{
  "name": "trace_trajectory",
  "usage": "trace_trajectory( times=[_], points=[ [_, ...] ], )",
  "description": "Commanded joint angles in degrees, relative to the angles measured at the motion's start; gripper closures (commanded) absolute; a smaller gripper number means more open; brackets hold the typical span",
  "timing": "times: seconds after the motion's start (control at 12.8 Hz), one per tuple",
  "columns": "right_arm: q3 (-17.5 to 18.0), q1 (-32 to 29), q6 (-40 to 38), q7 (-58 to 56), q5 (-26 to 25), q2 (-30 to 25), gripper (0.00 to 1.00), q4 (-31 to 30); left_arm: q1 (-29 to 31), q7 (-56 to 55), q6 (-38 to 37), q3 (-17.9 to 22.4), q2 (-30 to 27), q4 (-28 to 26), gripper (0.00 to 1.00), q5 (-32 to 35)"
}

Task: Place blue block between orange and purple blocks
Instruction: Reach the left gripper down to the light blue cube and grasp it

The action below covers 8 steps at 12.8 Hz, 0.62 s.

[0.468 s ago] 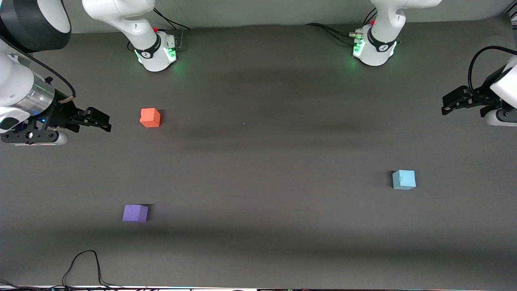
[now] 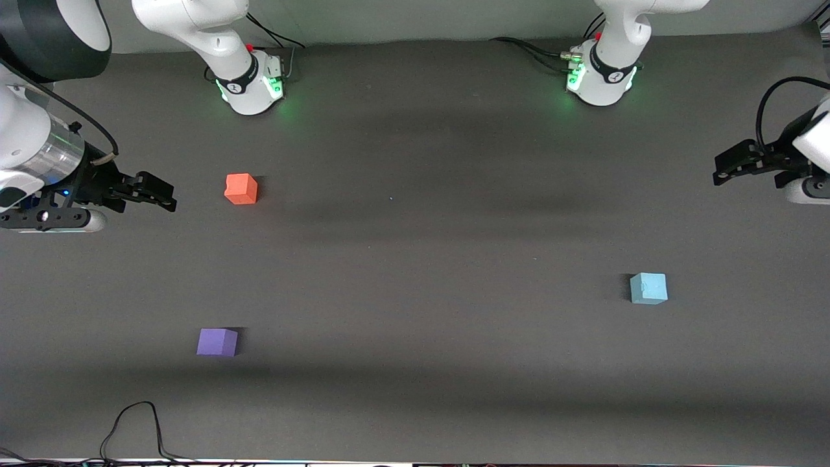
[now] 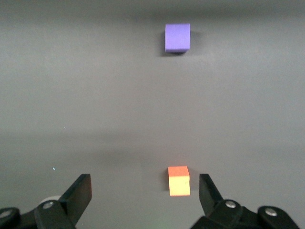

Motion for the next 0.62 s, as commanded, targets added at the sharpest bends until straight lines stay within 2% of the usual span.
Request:
trace_trajectory(
  times=[0.0, 0.23, 0.55],
  points=[
    [-0.6, -0.1, -1.6, -0.5, 0.9, 0.3, 0.00, 1.4, 0.5, 1.5, 3.7, 0.2, 3.4, -0.5, 0.00, 0.1],
    [-1.8, -0.1, -1.6, -0.5, 0.9, 0.6, 0.00, 1.4, 0.4, 1.6, 13.8, 0.2, 8.3, -5.2, 0.00, 0.1],
    [-1.7, 0.2, -4.3, -0.7, 0.9, -0.7, 0.00, 1.2, 0.9, 3.5, 26.5, 0.2, 20.3, -6.1, 0.00, 0.1]
  ],
)
